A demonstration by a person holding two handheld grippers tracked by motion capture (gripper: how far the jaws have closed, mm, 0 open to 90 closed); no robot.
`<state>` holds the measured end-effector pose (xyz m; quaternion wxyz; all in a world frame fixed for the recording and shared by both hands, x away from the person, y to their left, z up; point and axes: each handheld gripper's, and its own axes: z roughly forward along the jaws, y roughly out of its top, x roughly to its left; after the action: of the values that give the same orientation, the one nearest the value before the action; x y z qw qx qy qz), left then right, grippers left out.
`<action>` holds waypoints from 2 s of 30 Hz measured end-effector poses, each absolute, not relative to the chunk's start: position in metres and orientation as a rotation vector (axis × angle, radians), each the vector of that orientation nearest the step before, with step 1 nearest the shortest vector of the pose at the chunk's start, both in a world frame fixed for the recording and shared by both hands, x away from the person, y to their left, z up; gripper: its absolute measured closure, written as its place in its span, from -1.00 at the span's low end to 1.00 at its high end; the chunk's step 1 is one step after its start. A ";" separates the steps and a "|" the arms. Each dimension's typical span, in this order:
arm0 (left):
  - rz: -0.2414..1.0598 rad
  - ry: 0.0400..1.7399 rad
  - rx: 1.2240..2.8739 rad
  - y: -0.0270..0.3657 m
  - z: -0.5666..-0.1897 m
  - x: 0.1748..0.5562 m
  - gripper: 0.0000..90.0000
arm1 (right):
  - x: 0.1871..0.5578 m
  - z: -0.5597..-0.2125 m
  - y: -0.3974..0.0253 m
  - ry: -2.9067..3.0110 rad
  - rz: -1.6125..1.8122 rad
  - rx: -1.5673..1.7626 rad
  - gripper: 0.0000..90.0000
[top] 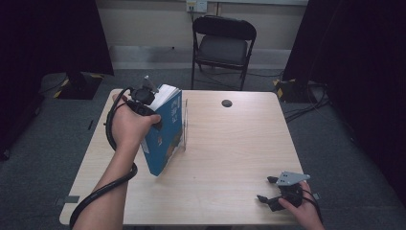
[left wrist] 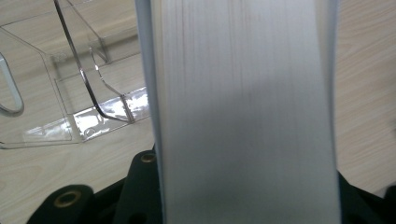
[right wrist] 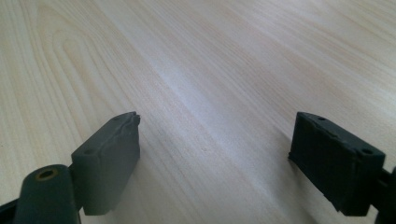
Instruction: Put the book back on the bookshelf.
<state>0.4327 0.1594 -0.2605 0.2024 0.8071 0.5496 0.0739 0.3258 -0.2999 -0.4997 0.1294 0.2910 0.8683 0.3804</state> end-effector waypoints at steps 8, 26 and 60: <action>0.233 1.572 2.231 0.153 -0.259 0.439 0.38 | 0.326 -0.500 -0.300 2.525 1.108 0.844 -0.66; 0.224 1.633 2.183 0.149 -0.260 0.453 0.38 | 0.326 -0.500 -0.300 2.526 1.107 0.845 -0.67; 0.241 1.703 2.128 0.147 -0.262 0.468 0.38 | 0.326 -0.500 -0.300 2.526 1.107 0.842 -0.66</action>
<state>0.4682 0.1475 -0.2619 0.2014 0.7617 0.6097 0.0864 0.3258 -0.2999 -0.4998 0.1286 0.2895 0.8688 0.3807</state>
